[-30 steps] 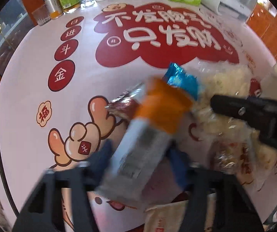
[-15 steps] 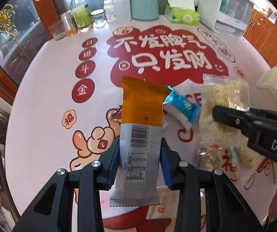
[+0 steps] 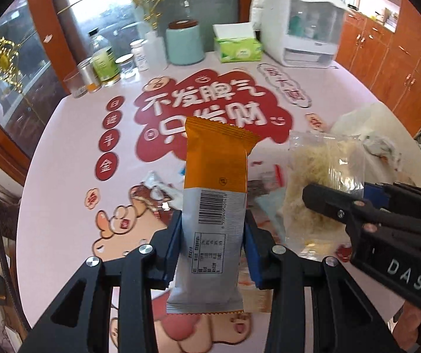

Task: Organize snacks
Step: 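Lift both held snacks and carry them over the white bin, then open both tools to drop the bar and cracker bag into the bin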

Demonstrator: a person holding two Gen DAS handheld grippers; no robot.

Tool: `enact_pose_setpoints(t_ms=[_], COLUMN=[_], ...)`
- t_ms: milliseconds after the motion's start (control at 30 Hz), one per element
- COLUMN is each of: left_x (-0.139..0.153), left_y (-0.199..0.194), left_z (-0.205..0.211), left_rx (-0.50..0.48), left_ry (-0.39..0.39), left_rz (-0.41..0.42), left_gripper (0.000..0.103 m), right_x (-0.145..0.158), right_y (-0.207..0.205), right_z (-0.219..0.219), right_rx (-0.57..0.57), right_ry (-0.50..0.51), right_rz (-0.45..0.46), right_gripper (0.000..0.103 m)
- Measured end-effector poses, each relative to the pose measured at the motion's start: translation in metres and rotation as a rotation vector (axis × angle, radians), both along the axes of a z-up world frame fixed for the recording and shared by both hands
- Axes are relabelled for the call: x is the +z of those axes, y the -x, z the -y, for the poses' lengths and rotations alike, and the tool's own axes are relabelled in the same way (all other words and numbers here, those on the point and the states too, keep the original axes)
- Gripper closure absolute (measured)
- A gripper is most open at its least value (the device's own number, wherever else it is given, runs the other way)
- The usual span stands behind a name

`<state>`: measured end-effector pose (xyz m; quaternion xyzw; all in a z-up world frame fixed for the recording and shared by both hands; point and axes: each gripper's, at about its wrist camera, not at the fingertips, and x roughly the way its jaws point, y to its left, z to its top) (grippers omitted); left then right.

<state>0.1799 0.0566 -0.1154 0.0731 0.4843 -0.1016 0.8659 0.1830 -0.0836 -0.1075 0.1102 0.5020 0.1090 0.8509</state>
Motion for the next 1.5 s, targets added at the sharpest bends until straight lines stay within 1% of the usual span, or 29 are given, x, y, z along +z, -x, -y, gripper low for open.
enact_pose_setpoints(t_ms=[267, 400, 567, 733, 867, 1000, 1267, 1500], left_x=[0.021, 0.035, 0.051, 0.062, 0.07, 0.078, 0.085, 0.08], left_y=[0.025, 0.037, 0.051, 0.054, 0.05, 0.043, 0.036, 0.033], left_z=[0.075, 0.119, 0.178, 0.218, 0.238, 0.254, 0.275, 0.285], left_rx=[-0.11, -0.18, -0.268, -0.312, -0.316, -0.311, -0.312, -0.323], left_ry=[0.012, 0.02, 0.015, 0.02, 0.015, 0.007, -0.003, -0.012], left_rz=[0.027, 0.057, 0.102, 0.131, 0.153, 0.171, 0.188, 0.178], left_gripper=[0.066, 0.066, 0.066, 0.066, 0.066, 0.066, 0.065, 0.065], right_x=[0.024, 0.04, 0.055, 0.068, 0.074, 0.071, 0.062, 0.057], right_y=[0.042, 0.066, 0.094, 0.117, 0.131, 0.138, 0.14, 0.135], right_z=[0.065, 0.103, 0.151, 0.193, 0.222, 0.243, 0.257, 0.26], right_rx=[-0.09, -0.16, -0.255, -0.351, -0.421, -0.461, -0.48, -0.477], right_ry=[0.02, 0.039, 0.038, 0.05, 0.089, 0.102, 0.097, 0.11], right_rz=[0.052, 0.1, 0.148, 0.188, 0.209, 0.202, 0.177, 0.159], right_gripper=[0.07, 0.07, 0.07, 0.07, 0.07, 0.07, 0.07, 0.07])
